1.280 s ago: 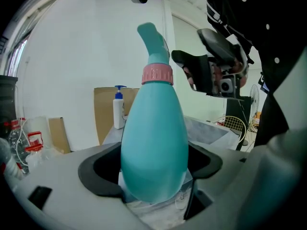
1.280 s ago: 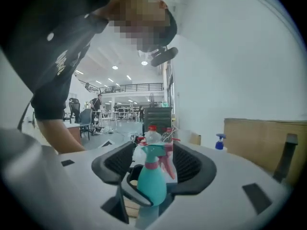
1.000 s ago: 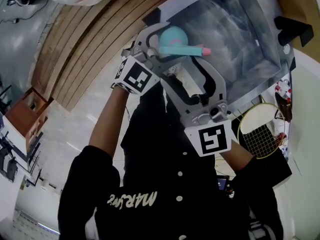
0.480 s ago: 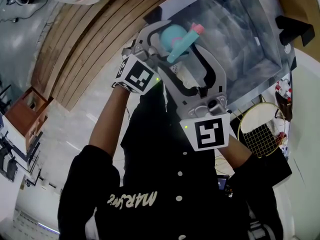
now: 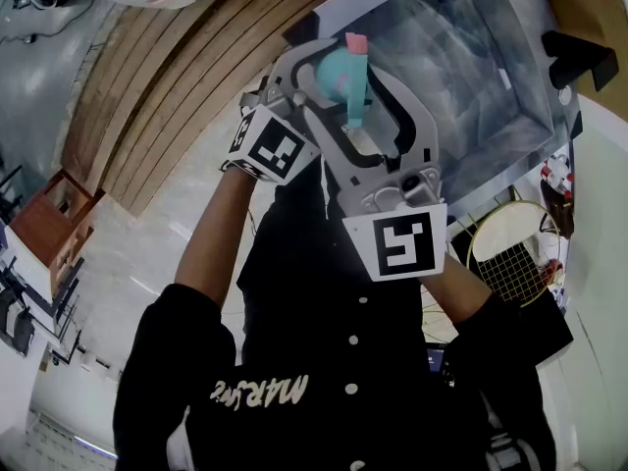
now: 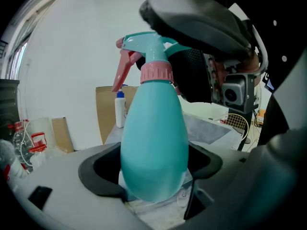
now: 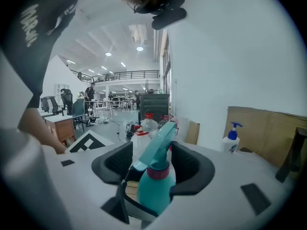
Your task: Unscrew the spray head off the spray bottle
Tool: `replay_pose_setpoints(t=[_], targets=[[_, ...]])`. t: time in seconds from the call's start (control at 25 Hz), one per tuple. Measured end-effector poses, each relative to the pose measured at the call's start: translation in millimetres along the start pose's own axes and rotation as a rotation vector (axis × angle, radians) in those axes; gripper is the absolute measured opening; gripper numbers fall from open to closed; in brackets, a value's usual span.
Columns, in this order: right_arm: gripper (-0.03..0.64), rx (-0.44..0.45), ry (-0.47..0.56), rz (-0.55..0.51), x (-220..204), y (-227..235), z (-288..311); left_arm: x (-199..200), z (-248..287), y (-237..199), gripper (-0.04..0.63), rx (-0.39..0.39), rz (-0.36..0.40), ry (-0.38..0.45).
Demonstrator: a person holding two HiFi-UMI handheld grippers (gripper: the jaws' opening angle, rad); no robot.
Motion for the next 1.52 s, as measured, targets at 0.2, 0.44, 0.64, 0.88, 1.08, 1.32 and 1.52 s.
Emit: replay_pose_setpoints(t=[0.2, 0.44, 0.64, 0.88, 1.08, 1.32, 1.52], targets=[[0.154, -0.035, -0.016, 0.001, -2.5, 9.8, 4.6, -0.2, 1.2, -0.3, 0.41, 0.002, -0.001, 0.001], [0.14, 0.115, -0.002, -0.017, -5.9, 7.2, 2.9, -0.1, 1.1, -0.5, 0.41, -0.007, 0.0, 0.0], [0.137, 0.39, 0.059, -0.105, -7.9, 5.0, 1.2, 0.0, 1.1, -0.9, 0.41, -0.034, 0.005, 0.002], [0.137, 0.765, 0.134, -0.215, -5.2, 1.9, -1.4, -2.6, 1.5, 0.9, 0.41, -0.063, 0.024, 0.009], [0.135, 0.93, 0.17, -0.227, 0.5, 1.5, -0.6, -4.3, 2.2, 1.5, 0.41, -0.082, 0.036, 0.015], [0.147, 0.88, 0.17, -0.21, 1.2, 2.2, 1.5, -3.7, 2.5, 1.4, 0.41, -0.091, 0.037, 0.01], [0.242, 0.741, 0.11, -0.15, -1.9, 13.5, -0.7, -3.2, 1.3, 1.1, 0.41, -0.087, 0.035, 0.005]])
Point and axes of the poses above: the fingertips, and each gripper's own axes: z forward along the fingers, y to its right, x out of its top, the point moved 2 cm from there along -z, backward along the fingers, and after that the axes turned 7 degrees about -z, right-handed, at the moved point
